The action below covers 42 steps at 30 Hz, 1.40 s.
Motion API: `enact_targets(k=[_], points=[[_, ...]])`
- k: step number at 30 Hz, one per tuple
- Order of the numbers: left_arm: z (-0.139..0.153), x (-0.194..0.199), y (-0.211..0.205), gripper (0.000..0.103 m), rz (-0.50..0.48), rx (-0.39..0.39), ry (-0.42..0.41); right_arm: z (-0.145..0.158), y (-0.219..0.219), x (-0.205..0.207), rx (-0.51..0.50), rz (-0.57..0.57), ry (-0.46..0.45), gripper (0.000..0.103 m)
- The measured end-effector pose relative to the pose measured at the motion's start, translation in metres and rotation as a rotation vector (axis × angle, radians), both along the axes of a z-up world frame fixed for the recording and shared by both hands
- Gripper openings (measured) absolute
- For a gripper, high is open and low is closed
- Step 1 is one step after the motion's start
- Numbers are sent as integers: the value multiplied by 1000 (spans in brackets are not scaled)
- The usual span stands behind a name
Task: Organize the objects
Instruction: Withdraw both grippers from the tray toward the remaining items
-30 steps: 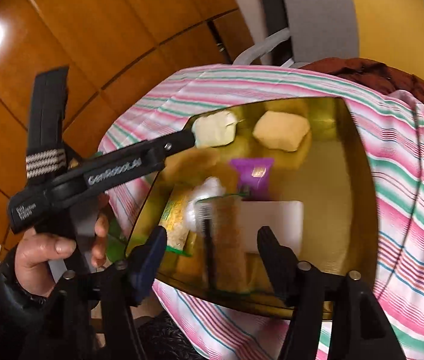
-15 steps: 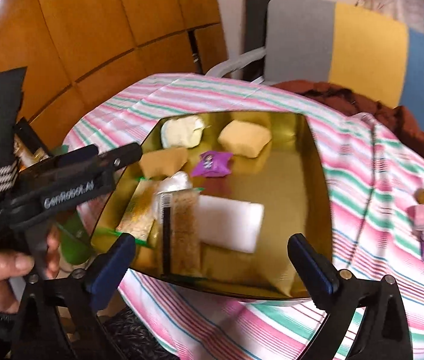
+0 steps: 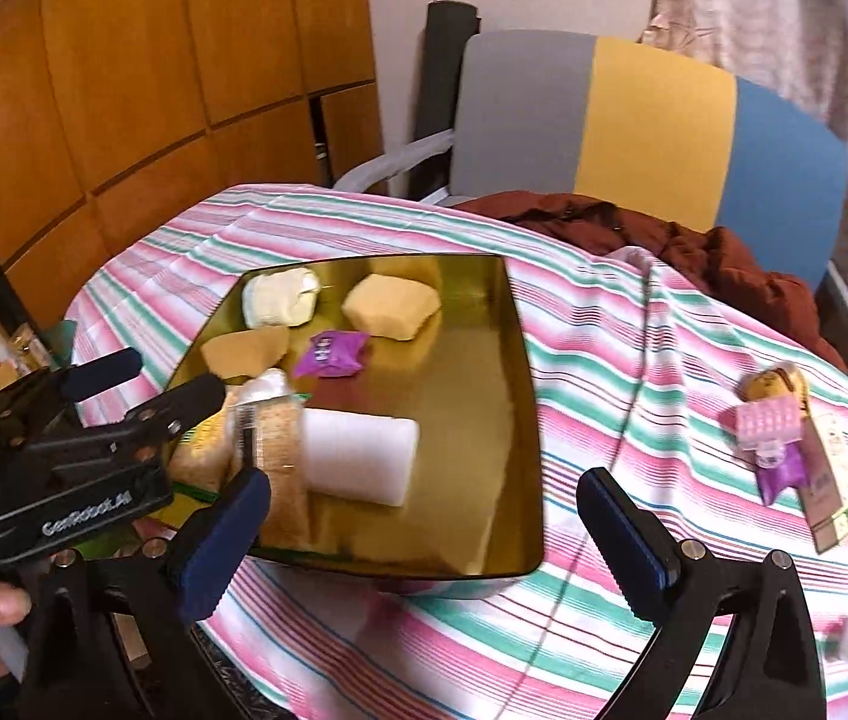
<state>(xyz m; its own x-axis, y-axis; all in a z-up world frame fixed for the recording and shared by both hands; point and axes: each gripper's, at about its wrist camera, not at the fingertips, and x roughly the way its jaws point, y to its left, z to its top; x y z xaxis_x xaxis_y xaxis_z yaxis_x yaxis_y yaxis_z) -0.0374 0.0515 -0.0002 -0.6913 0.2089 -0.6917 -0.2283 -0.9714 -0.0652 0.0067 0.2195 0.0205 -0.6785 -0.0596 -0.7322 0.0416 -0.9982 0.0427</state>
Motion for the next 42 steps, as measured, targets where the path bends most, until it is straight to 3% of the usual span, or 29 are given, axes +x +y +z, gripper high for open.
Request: enact_targets(k=[19, 27, 33, 42], points=[[-6, 16, 42, 82, -164, -16, -8, -17, 59, 9, 26, -170, -52, 103], [-9, 21, 59, 81, -243, 25, -42, -24, 97, 17, 35, -252, -92, 103], [-8, 24, 72, 81, -303, 35, -61, -21, 164, 30, 51, -377, -114, 103], [-4, 33, 117, 81, -435, 10, -64, -20, 300, 65, 32, -701, -113, 103]])
